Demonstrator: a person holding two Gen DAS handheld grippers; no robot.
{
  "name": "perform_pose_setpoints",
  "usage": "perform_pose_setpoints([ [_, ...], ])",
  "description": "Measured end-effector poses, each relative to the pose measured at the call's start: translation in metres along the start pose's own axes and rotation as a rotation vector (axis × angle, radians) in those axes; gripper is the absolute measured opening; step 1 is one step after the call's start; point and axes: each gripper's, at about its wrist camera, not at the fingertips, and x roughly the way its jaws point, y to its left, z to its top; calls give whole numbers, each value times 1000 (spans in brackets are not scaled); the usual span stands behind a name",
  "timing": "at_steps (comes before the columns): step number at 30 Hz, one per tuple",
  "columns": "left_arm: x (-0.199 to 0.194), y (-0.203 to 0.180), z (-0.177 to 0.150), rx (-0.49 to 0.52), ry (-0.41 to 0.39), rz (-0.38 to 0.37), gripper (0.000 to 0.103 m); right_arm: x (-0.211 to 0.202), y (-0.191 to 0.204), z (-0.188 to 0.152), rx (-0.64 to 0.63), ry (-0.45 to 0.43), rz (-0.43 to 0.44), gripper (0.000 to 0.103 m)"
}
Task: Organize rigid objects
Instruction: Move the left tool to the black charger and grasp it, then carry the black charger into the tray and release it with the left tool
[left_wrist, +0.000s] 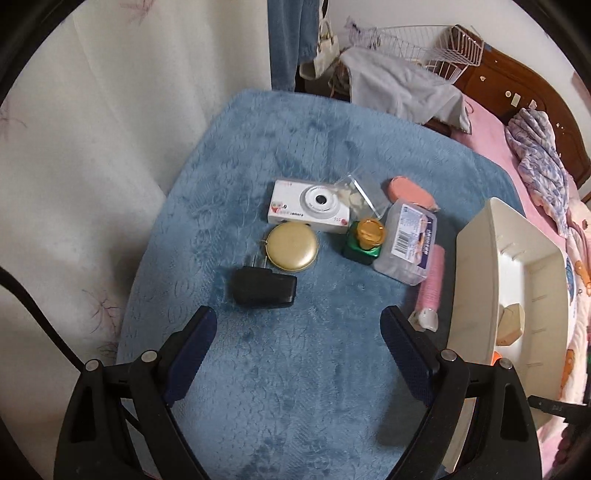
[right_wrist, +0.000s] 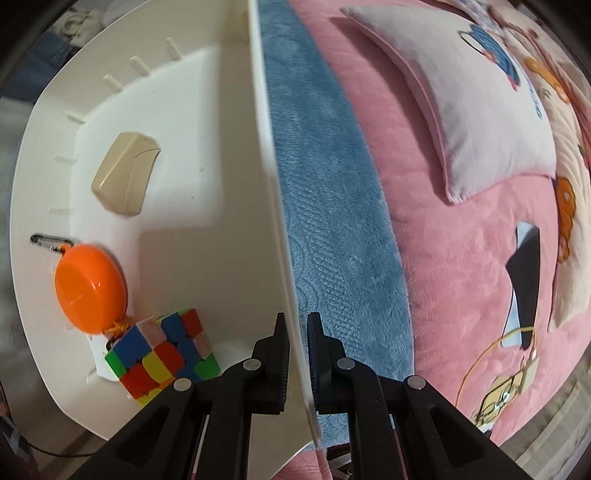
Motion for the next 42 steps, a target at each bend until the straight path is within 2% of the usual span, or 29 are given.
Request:
perform_pose_setpoints([
  [4,22,13,12,4,78,-37,92,0,1,0,47,-3,-16,13],
  [7,36,20,20,17,110,-25,92,-1,-4,-1,101,-10,-5,13],
  [12,65,32,31,20,197,-55,92,-2,-6,-1,172,-12,-7,13],
  [18,98,42,33,27,302,-72,91,-1,-9,-1,241,-9,-12,15],
  [24,119,52,32,11,373,-81,90,-1,-8,0,275,-8,-32,17],
  [30,125,56,33,14,398,-90,89,0,-6,1,297,-9,-50,17],
  [36,125,55,43,31,403,-88,83,-1,-6,0,312,-15,-51,17],
  [40,126,48,54,64,392,-101,67,-1,-6,-1,315,-20,-49,17],
  [42,127,40,56,70,391,-100,67,-1,-6,-1,315,-23,-49,17],
])
